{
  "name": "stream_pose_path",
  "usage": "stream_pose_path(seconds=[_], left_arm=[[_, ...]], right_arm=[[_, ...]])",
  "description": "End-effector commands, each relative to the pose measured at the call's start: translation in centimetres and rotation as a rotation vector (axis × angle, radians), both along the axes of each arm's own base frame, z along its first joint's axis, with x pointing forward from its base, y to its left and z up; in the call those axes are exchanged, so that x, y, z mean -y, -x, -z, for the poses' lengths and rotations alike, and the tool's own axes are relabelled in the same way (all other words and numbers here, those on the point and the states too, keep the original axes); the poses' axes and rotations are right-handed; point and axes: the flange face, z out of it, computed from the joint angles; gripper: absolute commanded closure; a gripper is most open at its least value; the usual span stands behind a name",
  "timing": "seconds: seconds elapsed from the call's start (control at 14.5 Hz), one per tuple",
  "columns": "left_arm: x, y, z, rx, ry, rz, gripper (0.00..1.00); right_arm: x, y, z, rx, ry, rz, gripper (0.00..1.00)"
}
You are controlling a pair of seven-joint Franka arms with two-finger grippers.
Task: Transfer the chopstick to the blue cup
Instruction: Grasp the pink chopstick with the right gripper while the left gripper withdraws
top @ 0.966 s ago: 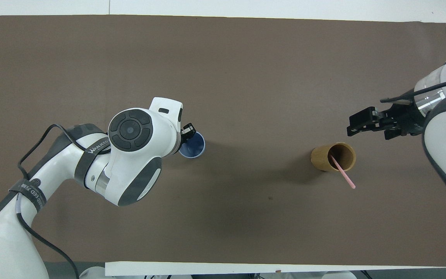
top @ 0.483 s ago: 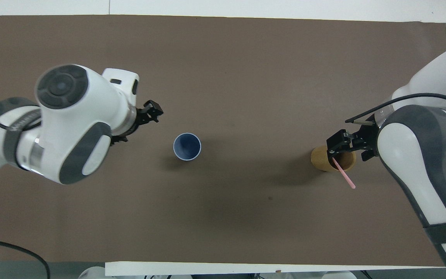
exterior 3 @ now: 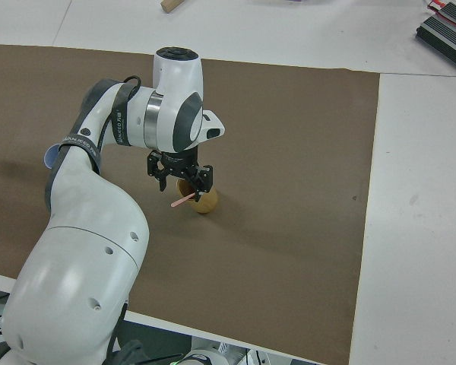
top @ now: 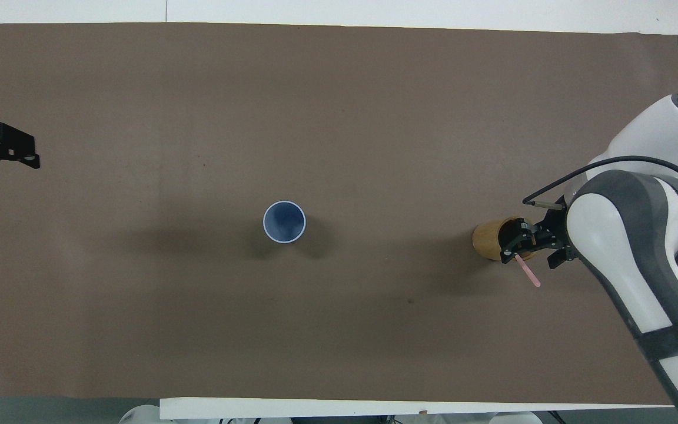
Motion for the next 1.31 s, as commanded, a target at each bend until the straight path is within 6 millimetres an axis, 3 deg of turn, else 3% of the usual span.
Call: stream_pose_path(seconds=[0.0,0.28,0.48,0.62,0.76,1.03,1.24], left_arm=[[1.5,0.3,-0.5,-0.005,-0.015,0.044,0.00],[2.5,0.0,-0.8,0.026,-0.012,0.060,0.00],[3.0,1.3,-3.4,0.064,-0.008,0.077,0.00],[3.0,1.9,-3.4,0.053,-0.011,0.073,0.00],[2.2,1.9,-3.4,0.059,-0.010,0.056,0.00],[1.5,1.9,-3.4,0.061,-0.010,0.040,0.00],[1.8,1.9,-3.4,0.061,-0.010,0.047,0.00]], right_arm=[[0.1,1.4,0.3,-0.008,0.006,-0.006,0.23],[-0.2,1.9,0.5,-0.020,0.007,-0.013,0.42],[-0.2,2.0,0.4,-0.028,0.006,-0.014,0.65],[-0.2,2.0,0.4,-0.029,0.008,-0.016,0.85],[-0.2,2.1,0.3,-0.035,0.009,-0.016,0.97],[-0.2,1.9,-0.3,-0.047,0.014,-0.024,1.00],[-0.2,0.4,-3.0,-0.084,0.026,-0.044,1.00]])
